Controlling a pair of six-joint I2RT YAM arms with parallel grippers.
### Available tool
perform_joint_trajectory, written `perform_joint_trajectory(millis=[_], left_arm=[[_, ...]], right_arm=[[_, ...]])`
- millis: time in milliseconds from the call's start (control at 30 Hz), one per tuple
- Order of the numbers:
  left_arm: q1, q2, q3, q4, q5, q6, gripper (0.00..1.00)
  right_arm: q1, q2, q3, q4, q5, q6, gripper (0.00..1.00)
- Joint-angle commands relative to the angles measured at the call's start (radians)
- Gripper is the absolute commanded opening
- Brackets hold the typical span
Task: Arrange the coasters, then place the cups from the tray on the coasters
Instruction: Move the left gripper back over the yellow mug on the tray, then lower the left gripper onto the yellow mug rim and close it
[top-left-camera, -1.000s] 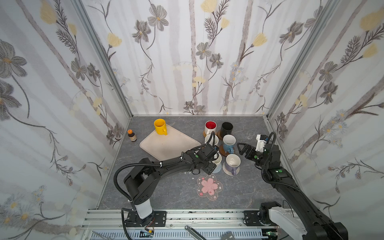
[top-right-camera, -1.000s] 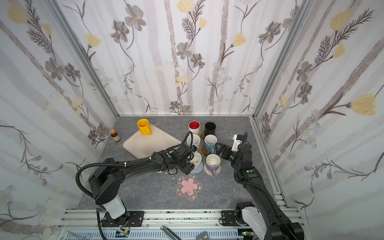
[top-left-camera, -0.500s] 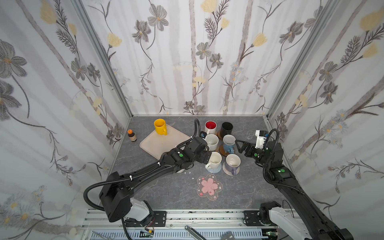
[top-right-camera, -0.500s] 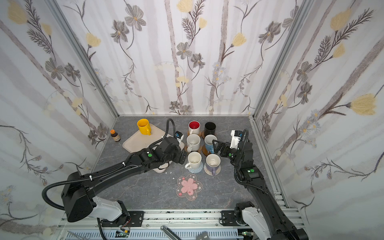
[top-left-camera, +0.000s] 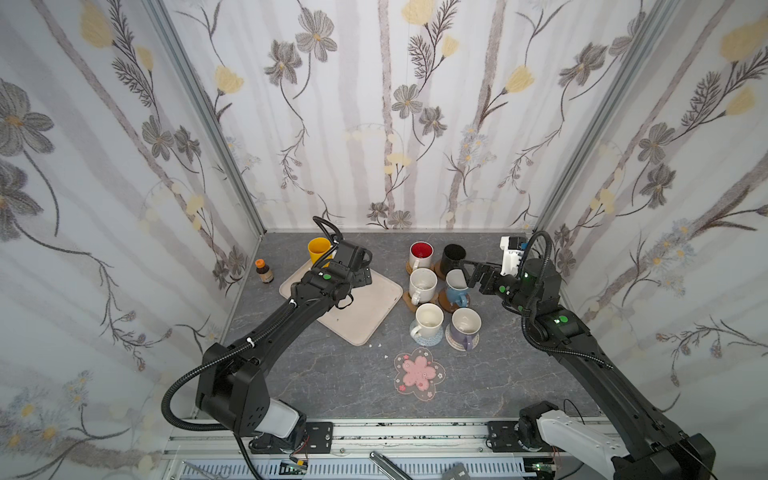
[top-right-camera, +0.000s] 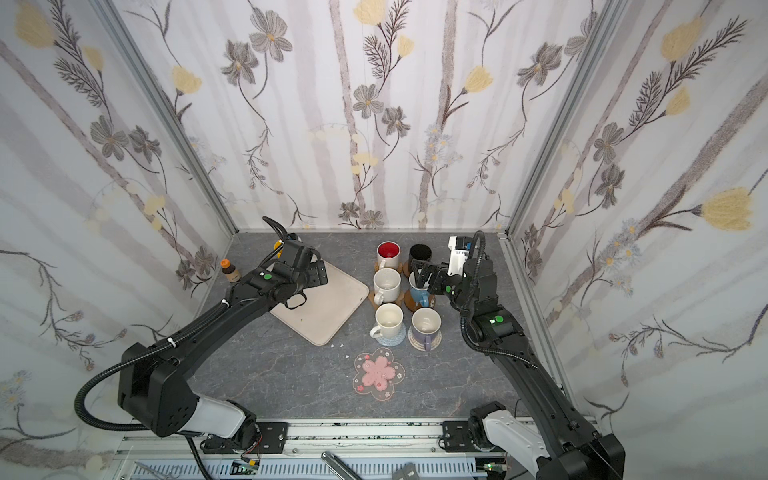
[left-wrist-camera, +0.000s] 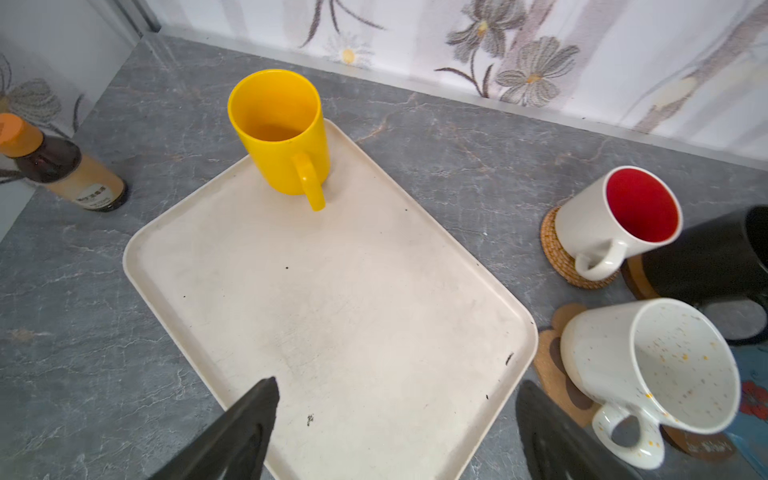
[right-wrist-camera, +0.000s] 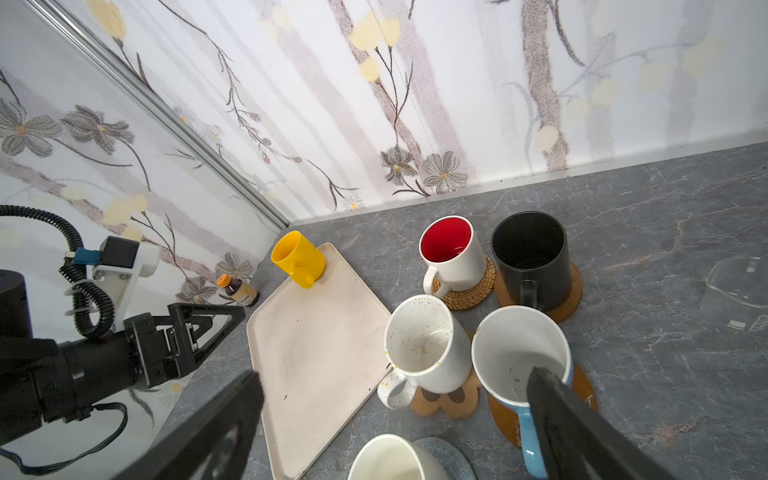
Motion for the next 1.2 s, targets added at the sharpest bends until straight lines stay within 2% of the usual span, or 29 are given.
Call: perform_joint_trajectory(millis=[0,300,600,867,1167], left_arm=[[0.055,0.056,0.028,-0.014,-0.016,-0.058,0.88],[0.141,0.306,0.219,-0.015,-0.066,-0.114,0.86],[0.221,0.549,0.383,-0.016,-0.042,-0.152,0.79],[0.252,0.678,0.503,-0.015,-0.027,-0.124,0.72],[0.267,0.741,0.564,-0.016,-0.010,-0.116,0.64]], right_arm=[[0.021,0.054,0.049,0.006,0.030,-0.021,1.00],[0.047,0.174,0.089,0.112,0.041,0.033,1.00],[0.063,0.245,0.110,0.133,0.053,0.040,1.00],[0.072,0.277,0.110,0.139,0.053,0.040,1.00],[0.073,0.303,0.141,0.127,0.036,0.034,1.00]])
